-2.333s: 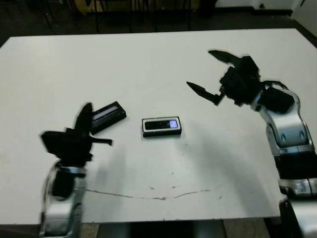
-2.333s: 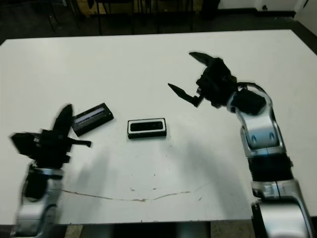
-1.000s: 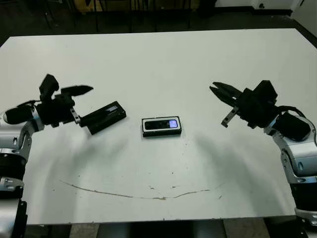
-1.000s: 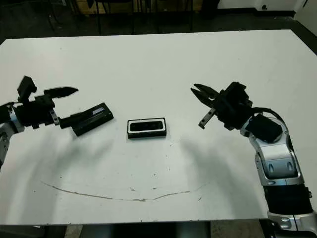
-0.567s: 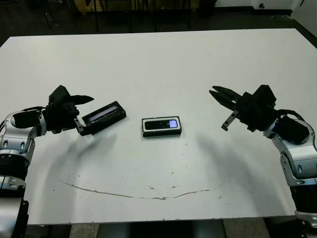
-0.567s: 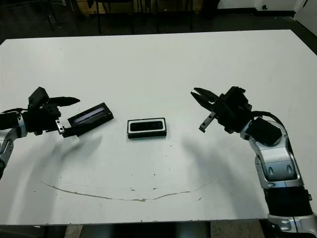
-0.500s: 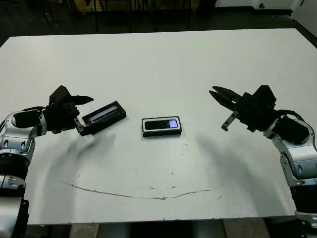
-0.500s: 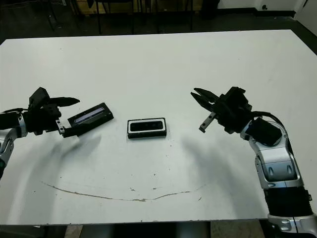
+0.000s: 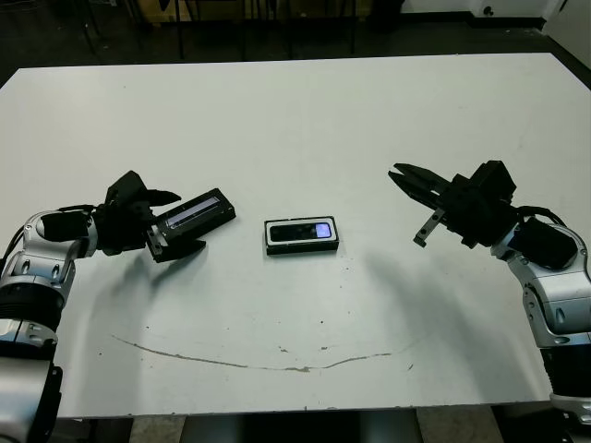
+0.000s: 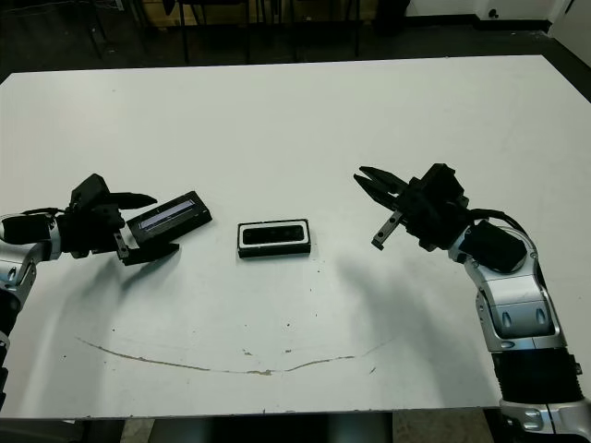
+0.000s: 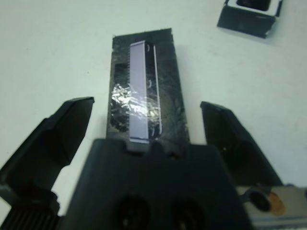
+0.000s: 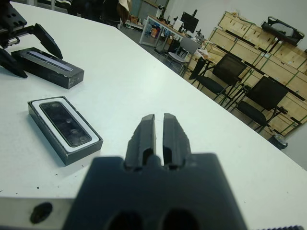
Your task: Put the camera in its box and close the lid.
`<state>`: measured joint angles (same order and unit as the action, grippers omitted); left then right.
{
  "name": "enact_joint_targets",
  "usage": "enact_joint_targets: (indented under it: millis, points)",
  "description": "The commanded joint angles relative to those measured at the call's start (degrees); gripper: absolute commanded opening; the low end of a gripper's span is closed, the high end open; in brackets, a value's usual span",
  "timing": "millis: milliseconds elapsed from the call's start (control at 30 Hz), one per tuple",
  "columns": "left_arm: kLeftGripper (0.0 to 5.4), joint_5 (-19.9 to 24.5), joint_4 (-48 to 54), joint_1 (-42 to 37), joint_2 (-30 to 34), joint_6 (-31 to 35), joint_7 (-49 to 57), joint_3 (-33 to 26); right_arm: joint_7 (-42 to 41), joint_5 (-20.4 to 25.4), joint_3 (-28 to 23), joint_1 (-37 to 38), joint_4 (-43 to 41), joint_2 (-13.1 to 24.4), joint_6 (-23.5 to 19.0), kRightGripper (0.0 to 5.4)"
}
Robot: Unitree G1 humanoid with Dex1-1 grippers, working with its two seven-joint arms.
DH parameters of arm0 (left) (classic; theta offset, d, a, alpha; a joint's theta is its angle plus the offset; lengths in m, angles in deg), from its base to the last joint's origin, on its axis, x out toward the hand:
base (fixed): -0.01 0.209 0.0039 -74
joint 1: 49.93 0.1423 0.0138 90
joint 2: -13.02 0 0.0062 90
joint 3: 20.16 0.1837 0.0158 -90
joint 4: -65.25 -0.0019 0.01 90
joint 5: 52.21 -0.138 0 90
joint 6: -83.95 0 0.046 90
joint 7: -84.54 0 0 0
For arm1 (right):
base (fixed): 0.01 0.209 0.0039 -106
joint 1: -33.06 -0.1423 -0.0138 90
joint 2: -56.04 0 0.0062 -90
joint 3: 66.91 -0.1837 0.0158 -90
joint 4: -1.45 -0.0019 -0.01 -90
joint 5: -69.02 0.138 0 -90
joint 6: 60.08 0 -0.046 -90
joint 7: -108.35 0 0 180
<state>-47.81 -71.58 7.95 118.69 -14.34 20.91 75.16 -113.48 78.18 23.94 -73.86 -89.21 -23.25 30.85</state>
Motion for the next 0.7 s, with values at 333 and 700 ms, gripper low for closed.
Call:
enact_joint_targets:
  millis: [333, 700]
  points:
    - [4.76, 3.4, -6.1, -0.8, -2.8, 8.8, -0.1, -3.8, -0.8, 0.6, -0.3, 1.5, 1.1, 0.9, 0.7, 0.00]
    - [2.81, 5.9, -4.7, -0.5, -3.4, 11.4, -5.9, -4.7, -0.4, -0.1, -0.3, 1.2, 1.3, 1.1, 0.6, 0.00]
